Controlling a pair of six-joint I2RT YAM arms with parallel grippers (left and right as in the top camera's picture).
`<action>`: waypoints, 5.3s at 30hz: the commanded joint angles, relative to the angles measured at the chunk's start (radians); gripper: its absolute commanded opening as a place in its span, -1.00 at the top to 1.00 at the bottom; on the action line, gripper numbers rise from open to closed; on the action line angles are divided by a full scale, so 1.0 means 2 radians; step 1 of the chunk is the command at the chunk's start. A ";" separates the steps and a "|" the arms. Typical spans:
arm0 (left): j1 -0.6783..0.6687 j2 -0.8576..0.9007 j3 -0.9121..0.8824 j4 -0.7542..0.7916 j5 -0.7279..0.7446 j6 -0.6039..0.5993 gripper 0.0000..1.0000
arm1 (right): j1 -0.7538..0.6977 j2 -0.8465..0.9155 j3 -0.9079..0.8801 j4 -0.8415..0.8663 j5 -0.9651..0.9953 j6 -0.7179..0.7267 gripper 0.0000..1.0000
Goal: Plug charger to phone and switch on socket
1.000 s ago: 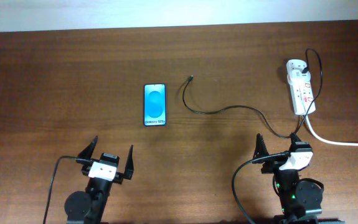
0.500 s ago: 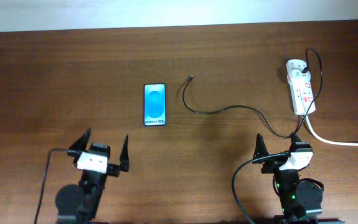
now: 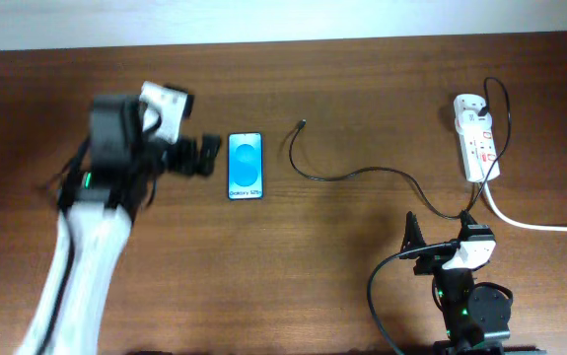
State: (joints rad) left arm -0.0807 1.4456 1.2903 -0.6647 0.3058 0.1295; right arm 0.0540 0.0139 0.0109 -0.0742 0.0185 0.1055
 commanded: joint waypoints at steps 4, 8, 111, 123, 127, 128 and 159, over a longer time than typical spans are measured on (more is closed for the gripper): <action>-0.046 0.198 0.163 -0.098 -0.006 -0.004 -0.99 | 0.003 -0.004 -0.003 -0.003 0.004 0.003 -0.97; -0.069 0.249 0.163 -0.095 -0.003 -0.004 -0.98 | 0.003 -0.004 -0.003 -0.003 0.004 0.003 -0.97; -0.135 0.422 0.360 -0.219 -0.187 -0.214 -0.23 | 0.003 -0.004 -0.003 -0.003 0.004 0.003 -0.97; -0.135 0.422 0.408 -0.252 -0.162 -0.214 -0.19 | 0.003 -0.004 -0.003 -0.003 0.004 0.003 -0.97; -0.134 0.422 0.424 -0.255 -0.147 -0.214 -0.21 | 0.003 -0.004 -0.003 0.002 -0.005 0.003 -0.97; -0.132 0.422 0.430 -0.256 -0.145 -0.214 -0.21 | 0.003 -0.004 -0.003 0.006 -0.009 0.003 -0.97; -0.043 0.422 0.533 -0.310 0.042 -0.403 1.00 | 0.002 0.598 0.598 -0.313 -0.213 -0.037 -0.97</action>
State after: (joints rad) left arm -0.1734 2.2929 2.3238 -1.2606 0.3420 -0.5240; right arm 0.0540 1.1946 1.1828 -0.6956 -0.2939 -0.0078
